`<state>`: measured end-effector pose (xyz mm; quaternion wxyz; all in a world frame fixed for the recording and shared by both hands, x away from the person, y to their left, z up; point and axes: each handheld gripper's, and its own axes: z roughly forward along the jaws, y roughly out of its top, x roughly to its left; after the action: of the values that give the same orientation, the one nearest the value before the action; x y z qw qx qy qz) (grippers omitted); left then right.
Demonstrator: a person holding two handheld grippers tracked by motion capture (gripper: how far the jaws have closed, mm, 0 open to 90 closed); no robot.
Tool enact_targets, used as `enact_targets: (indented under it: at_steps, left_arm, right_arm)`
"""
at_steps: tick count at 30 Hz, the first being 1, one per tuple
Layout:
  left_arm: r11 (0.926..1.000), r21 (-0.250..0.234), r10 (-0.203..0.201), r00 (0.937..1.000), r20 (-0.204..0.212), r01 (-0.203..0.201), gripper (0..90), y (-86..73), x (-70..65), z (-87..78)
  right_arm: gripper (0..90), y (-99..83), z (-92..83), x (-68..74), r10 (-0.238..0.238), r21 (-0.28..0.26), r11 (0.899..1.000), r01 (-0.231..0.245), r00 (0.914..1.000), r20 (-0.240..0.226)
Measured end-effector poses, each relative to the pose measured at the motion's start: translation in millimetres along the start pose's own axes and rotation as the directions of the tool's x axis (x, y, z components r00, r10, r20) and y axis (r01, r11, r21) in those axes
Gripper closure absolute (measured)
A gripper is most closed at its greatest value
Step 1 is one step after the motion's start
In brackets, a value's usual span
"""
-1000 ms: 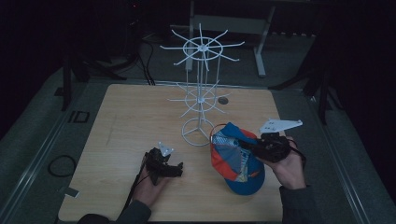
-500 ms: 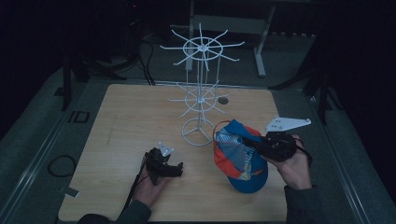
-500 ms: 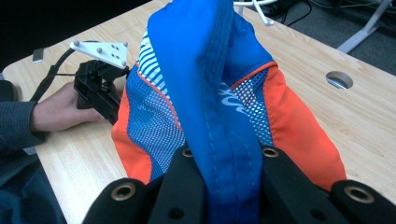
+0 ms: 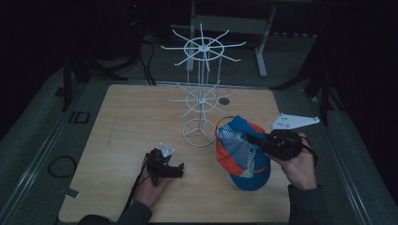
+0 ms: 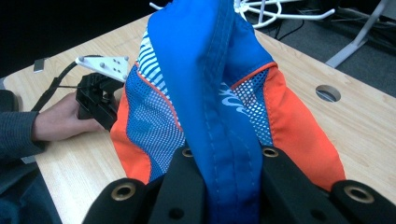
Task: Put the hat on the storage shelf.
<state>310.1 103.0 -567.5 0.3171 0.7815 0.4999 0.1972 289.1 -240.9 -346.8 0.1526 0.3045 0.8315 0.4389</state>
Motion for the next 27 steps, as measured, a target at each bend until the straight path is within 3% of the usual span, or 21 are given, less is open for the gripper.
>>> enact_targets:
  at_steps: [27]
  left_arm:
    - [1.0000,0.000,-0.002,1.0000,0.001,0.002,2.6,0.0,-0.2,0.0]
  right_arm:
    - [87.3,18.2,-16.4,-0.2,-0.015,-0.067,0.998,0.015,0.9999,0.004]
